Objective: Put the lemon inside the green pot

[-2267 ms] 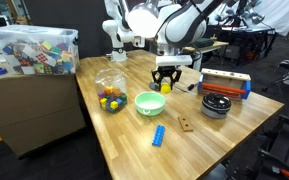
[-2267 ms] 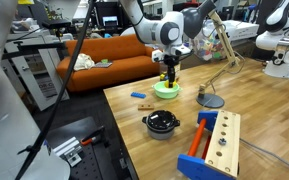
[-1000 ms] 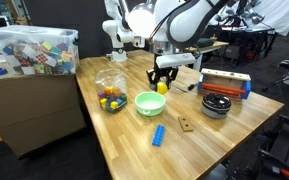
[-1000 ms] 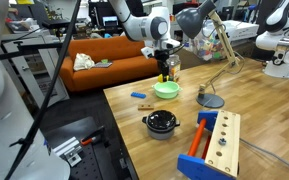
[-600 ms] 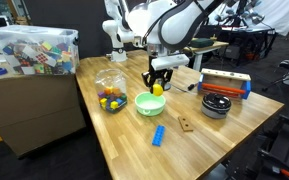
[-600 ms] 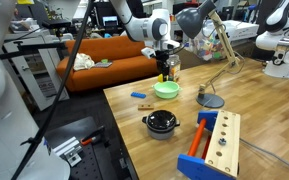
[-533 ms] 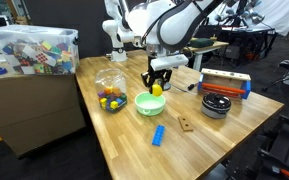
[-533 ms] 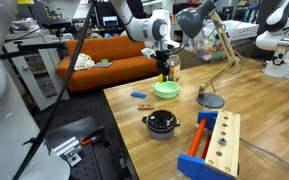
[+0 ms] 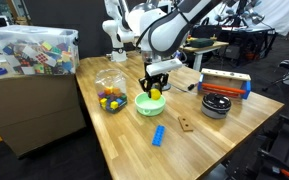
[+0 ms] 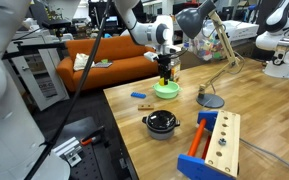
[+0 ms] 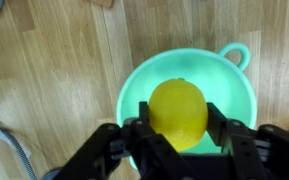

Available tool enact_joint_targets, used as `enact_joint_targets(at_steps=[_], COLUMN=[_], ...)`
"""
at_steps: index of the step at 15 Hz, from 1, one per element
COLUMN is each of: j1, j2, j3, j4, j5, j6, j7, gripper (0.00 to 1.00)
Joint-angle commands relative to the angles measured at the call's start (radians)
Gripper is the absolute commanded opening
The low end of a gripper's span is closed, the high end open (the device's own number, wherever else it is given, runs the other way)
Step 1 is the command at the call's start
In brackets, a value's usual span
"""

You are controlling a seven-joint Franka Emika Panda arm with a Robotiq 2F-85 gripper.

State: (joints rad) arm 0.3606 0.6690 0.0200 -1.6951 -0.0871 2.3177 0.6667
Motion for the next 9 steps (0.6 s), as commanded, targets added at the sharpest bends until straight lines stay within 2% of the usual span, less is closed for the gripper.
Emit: enact_joint_targets(at_steps=[1,8,9], j1=[0.002,-0.001,-0.003], j2=[0.040,0.103,0.108], j3=[-0.005,-0.002,-0.002], j4=[0.069,0.134,0.143], j5=[-0.005,0.005,0.010], j6=[-0.070,-0.117,-0.126], j7=[-0.022,-0.031,-0.030], gripper=[0.32,0.32,0.58])
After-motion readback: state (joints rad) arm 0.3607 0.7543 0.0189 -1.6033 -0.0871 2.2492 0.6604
